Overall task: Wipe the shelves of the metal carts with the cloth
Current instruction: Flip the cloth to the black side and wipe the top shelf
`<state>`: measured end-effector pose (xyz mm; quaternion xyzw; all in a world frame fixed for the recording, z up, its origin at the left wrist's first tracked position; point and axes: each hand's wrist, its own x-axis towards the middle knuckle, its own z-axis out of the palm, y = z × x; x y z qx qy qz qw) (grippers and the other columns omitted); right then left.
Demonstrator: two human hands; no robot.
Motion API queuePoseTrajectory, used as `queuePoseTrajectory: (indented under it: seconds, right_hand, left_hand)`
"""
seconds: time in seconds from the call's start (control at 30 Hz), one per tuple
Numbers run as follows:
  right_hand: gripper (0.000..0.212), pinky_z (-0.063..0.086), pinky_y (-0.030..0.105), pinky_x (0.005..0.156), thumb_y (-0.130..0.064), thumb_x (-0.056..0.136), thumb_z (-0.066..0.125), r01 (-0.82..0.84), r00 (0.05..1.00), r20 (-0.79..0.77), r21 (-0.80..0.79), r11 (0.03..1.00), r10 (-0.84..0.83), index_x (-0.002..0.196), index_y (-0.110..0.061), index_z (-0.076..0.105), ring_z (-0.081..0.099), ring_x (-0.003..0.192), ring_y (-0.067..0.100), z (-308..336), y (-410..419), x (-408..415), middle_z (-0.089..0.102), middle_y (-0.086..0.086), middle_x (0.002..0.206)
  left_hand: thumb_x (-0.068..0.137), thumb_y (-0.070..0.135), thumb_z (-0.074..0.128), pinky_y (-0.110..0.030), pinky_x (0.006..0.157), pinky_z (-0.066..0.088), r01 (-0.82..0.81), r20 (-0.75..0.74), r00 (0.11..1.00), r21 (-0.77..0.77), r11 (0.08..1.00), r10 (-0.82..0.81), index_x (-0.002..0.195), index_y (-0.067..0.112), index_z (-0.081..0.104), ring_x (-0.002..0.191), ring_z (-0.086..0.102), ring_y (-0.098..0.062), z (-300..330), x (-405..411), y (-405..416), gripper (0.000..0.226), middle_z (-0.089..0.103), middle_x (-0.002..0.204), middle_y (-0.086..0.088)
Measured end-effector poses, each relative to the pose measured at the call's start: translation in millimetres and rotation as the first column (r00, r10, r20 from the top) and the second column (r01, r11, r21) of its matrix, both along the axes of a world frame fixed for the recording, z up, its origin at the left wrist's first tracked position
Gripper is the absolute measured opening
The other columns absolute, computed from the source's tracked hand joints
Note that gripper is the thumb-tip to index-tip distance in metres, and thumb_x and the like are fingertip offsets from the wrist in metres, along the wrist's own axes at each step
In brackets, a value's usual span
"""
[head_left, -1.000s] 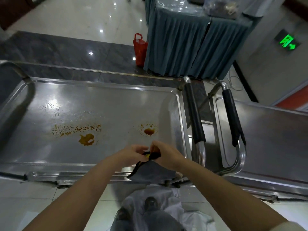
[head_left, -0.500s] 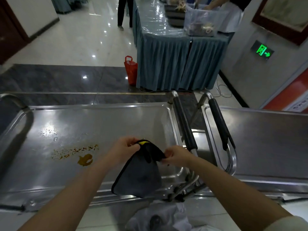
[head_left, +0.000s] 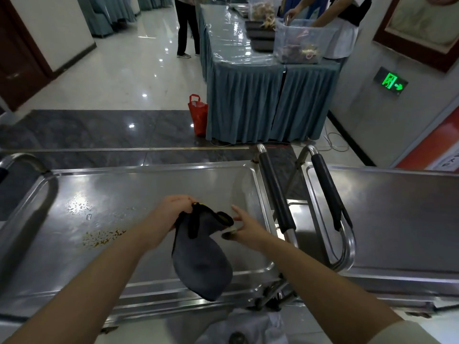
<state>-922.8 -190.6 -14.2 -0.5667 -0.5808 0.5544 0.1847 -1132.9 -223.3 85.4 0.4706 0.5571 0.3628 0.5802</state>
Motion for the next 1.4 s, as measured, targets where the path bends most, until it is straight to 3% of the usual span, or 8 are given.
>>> queuePoseTrajectory:
  seconds: [0.2, 0.3, 0.4, 0.6, 0.87, 1.03, 1.23, 1.4]
  right_hand:
    - [0.016, 0.050, 0.016, 0.074, 0.006, 0.086, 0.062, -0.141, 0.964, -0.218, 0.058, 0.988, 0.151, 0.101, 0.002, 0.063, 0.063, 0.075, 0.005, 27, 4, -19, 0.062, 0.007, 0.083]
    - [0.011, 0.048, 0.019, 0.068, -0.002, 0.087, 0.063, -0.024, 0.968, -0.244, 0.099, 0.995, 0.048, 0.097, -0.007, 0.065, 0.060, 0.073, 0.011, 50, 16, -14, 0.061, 0.003, 0.080]
    - [0.010, 0.047, 0.032, 0.081, -0.014, 0.080, 0.072, 0.028, 0.955, -0.295, 0.140, 0.990, 0.015, 0.084, -0.024, 0.071, 0.062, 0.088, 0.018, 76, 24, -6, 0.067, 0.001, 0.086]
    - [0.016, 0.044, 0.021, 0.069, -0.016, 0.075, 0.069, -0.034, 0.897, -0.430, 0.152, 0.988, 0.097, 0.069, -0.030, 0.071, 0.059, 0.075, 0.009, 102, 14, -17, 0.063, -0.010, 0.070]
    - [0.021, 0.054, 0.020, 0.063, 0.004, 0.081, 0.064, -0.092, 0.950, -0.309, -0.156, 0.983, 0.039, 0.095, -0.011, 0.070, 0.067, 0.070, 0.009, 37, -12, -9, 0.069, -0.002, 0.076]
    - [0.017, 0.047, 0.014, 0.055, -0.018, 0.065, 0.073, -0.186, 0.982, -0.091, -0.318, 0.930, 0.166, 0.081, -0.022, 0.070, 0.065, 0.066, 0.001, -16, -35, 1, 0.067, -0.009, 0.070]
    - [0.014, 0.055, 0.024, 0.062, -0.006, 0.086, 0.066, -0.076, 0.997, 0.001, -0.288, 0.955, 0.080, 0.086, -0.019, 0.066, 0.066, 0.071, 0.009, -60, -33, 0, 0.066, 0.001, 0.081]
    - [0.007, 0.054, 0.037, 0.078, -0.012, 0.087, 0.066, 0.000, 0.973, 0.229, -0.167, 0.986, 0.039, 0.085, -0.018, 0.062, 0.062, 0.084, 0.022, -94, -25, -4, 0.062, 0.001, 0.080]
  left_hand:
    - [0.067, 0.017, 0.057, -0.028, 0.061, 0.047, -0.009, -0.002, 1.000, 0.020, 1.000, 0.009, 0.074, 0.010, 0.069, 0.069, 0.061, -0.020, 7, -25, 7, 0.015, 0.064, 0.072, -0.010]
    - [0.076, 0.018, 0.072, -0.031, 0.072, 0.050, -0.161, 0.046, 0.986, 0.027, 0.987, 0.160, 0.092, 0.007, 0.072, 0.087, 0.069, -0.025, 9, -44, 11, 0.020, 0.073, 0.091, -0.011]
    - [0.077, 0.020, 0.070, -0.024, 0.065, 0.053, -0.170, 0.112, 0.981, 0.077, 0.982, 0.161, 0.083, 0.014, 0.075, 0.083, 0.070, -0.019, 18, -59, 13, 0.010, 0.073, 0.089, -0.008]
    - [0.074, 0.021, 0.063, -0.026, 0.065, 0.055, -0.166, 0.209, 0.966, 0.046, 0.985, 0.153, 0.088, 0.010, 0.072, 0.082, 0.069, -0.021, 26, -73, 6, 0.019, 0.072, 0.093, -0.011]
    - [0.062, 0.014, 0.069, -0.034, 0.073, 0.051, 0.022, 0.098, 0.995, -0.410, 0.912, 0.020, 0.094, 0.001, 0.068, 0.083, 0.064, -0.025, -54, -69, -36, 0.035, 0.069, 0.092, -0.014]
    - [0.085, 0.016, 0.064, -0.035, 0.067, 0.056, 0.049, -0.040, 0.995, -0.595, 0.802, -0.090, 0.100, 0.001, 0.066, 0.077, 0.068, -0.025, -114, -63, -59, 0.022, 0.070, 0.090, -0.015]
    - [0.091, 0.019, 0.063, -0.048, 0.099, 0.049, -0.101, -0.137, 0.990, -0.601, 0.793, 0.022, 0.106, 0.005, 0.064, 0.106, 0.063, -0.033, -155, -60, -65, 0.020, 0.069, 0.109, -0.017]
    - [0.091, 0.020, 0.064, -0.035, 0.077, 0.053, -0.183, -0.243, 0.966, -0.389, 0.903, 0.091, 0.094, 0.006, 0.066, 0.089, 0.066, -0.026, -176, -43, -54, 0.014, 0.070, 0.094, -0.014]
